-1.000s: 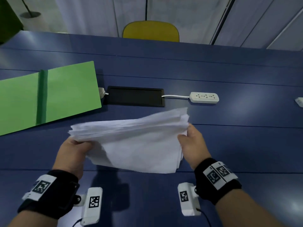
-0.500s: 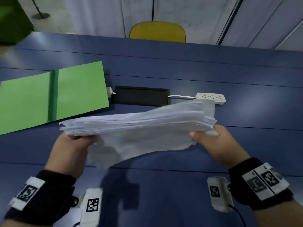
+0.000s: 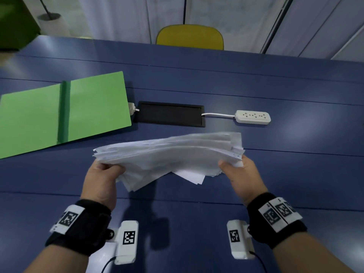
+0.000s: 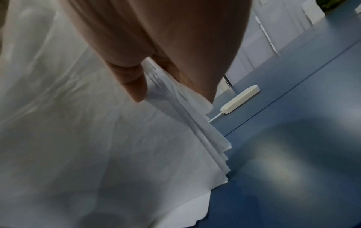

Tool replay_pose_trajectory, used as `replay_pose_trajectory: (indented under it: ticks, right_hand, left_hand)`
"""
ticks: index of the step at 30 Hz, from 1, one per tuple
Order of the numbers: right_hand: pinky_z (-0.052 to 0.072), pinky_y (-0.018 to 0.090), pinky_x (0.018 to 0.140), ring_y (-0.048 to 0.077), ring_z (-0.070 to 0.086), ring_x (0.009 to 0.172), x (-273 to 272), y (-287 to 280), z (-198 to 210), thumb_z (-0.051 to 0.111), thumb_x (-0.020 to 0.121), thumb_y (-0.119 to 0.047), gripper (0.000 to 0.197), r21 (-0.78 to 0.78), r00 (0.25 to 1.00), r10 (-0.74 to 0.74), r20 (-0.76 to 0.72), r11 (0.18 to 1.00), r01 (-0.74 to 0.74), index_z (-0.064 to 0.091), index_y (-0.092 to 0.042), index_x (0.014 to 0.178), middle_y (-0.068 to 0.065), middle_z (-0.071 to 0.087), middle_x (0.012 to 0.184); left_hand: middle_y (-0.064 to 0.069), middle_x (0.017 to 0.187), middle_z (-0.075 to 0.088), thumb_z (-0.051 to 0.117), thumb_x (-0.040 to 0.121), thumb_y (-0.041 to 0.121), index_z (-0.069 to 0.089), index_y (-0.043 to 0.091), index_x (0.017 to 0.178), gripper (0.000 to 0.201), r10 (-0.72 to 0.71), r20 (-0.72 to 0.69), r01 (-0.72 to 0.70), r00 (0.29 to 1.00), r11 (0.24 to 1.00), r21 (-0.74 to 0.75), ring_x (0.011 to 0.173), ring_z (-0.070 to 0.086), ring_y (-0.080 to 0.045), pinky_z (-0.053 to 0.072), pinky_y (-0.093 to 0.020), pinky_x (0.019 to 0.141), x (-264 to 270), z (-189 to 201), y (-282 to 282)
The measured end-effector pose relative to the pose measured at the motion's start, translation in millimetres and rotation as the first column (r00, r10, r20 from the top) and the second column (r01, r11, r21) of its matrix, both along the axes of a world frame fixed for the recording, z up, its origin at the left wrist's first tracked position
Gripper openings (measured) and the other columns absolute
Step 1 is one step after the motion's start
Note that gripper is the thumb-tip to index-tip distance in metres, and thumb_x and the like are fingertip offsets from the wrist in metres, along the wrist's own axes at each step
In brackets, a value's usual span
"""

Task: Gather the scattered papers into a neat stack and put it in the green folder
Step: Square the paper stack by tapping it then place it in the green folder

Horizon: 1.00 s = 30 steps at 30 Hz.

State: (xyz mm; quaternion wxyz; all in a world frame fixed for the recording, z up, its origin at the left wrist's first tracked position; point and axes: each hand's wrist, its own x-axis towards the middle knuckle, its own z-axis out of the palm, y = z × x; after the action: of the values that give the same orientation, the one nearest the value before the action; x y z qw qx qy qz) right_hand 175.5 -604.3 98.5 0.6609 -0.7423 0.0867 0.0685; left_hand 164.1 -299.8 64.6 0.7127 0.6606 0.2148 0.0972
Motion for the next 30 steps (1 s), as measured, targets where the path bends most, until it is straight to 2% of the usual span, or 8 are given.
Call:
replay_pose_trajectory:
  ticks: [3,6,9,13,16,22,26,30]
  right_hand:
    - [0.051,0.023,0.087,0.007,0.071,0.1,-2,3,8,0.054,0.1,-0.007,0.039,-0.063,0.998,0.021,0.051,0.998,-0.017,0.072,-0.042,0.093,-0.014,0.078,0.097]
    - [0.053,0.017,0.085,-0.003,0.069,0.094,-3,6,27,0.052,0.102,-0.007,0.057,-0.079,0.981,0.057,0.184,0.996,-0.043,0.072,-0.059,0.09,-0.025,0.076,0.095]
    - [0.052,0.022,0.093,0.001,0.07,0.101,-3,5,31,0.052,0.102,-0.004,0.062,-0.039,0.972,0.049,0.23,0.998,-0.041,0.071,-0.062,0.093,-0.022,0.076,0.1]
    - [0.054,0.02,0.092,0.002,0.07,0.104,-5,5,18,0.053,0.101,-0.004,0.056,-0.013,0.982,0.03,0.185,1.0,-0.028,0.074,-0.056,0.096,-0.021,0.077,0.104]
    - [0.056,0.021,0.09,0.003,0.072,0.099,-7,3,7,0.06,0.097,-0.004,0.031,0.019,0.994,-0.022,0.105,1.0,0.02,0.071,-0.031,0.108,-0.017,0.078,0.101]
    - [0.058,0.022,0.082,0.009,0.072,0.095,-2,-3,-4,0.055,0.093,0.007,0.04,-0.009,0.996,-0.059,0.073,0.998,0.06,0.071,-0.026,0.11,-0.008,0.078,0.102]
    - [0.053,0.014,0.062,0.009,0.066,0.077,5,-5,-3,0.052,0.093,0.008,0.037,-0.016,0.988,-0.149,0.05,0.989,0.149,0.07,-0.025,0.09,-0.014,0.074,0.074]
    - [0.056,0.02,0.068,0.008,0.071,0.079,5,-2,15,0.05,0.096,0.007,0.037,0.048,0.977,-0.147,0.157,0.989,0.141,0.071,-0.023,0.096,-0.012,0.077,0.082]
  left_hand:
    - [0.018,0.07,0.073,0.055,0.086,-0.015,0.067,0.004,0.103,0.028,-0.029,-0.026,0.032,0.999,0.995,0.096,0.065,0.063,0.014,0.049,-0.011,0.067,-1,6,-4]
    - [0.02,0.067,0.071,0.053,0.084,-0.019,0.065,-0.005,0.108,0.03,-0.011,0.064,0.002,0.998,0.99,0.138,0.066,0.061,0.017,0.045,-0.002,0.063,-1,19,-7]
    - [0.03,0.064,0.068,0.053,0.083,-0.021,0.065,-0.002,0.107,0.033,-0.035,0.09,0.021,0.995,0.987,0.16,0.067,0.061,0.017,0.044,0.0,0.064,-2,23,-11]
    - [0.005,0.084,0.077,0.048,0.08,-0.023,0.066,-0.005,0.11,0.039,0.007,0.077,-0.012,0.997,0.998,0.063,0.077,0.068,0.0,0.052,-0.014,0.073,-1,8,-4]
    - [-0.005,0.088,0.072,0.047,0.081,-0.023,0.064,-0.008,0.111,0.037,-0.022,0.031,0.02,0.999,0.997,0.069,0.072,0.068,-0.001,0.053,-0.012,0.065,0,2,0]
    - [-0.007,0.091,0.073,0.054,0.083,-0.017,0.069,-0.003,0.105,0.03,-0.078,0.006,0.077,0.997,0.992,0.102,0.082,0.069,-0.01,0.052,-0.013,0.067,8,-2,3]
    - [0.016,0.078,0.076,0.059,0.087,-0.011,0.067,0.008,0.103,0.026,-0.118,-0.01,0.118,0.993,0.989,0.093,0.075,0.07,0.003,0.055,-0.023,0.075,12,3,2]
    - [0.007,0.092,0.077,0.054,0.085,-0.018,0.064,0.0,0.116,0.037,-0.025,0.141,0.021,0.99,0.999,0.028,0.087,0.069,-0.002,0.054,-0.015,0.078,13,16,1]
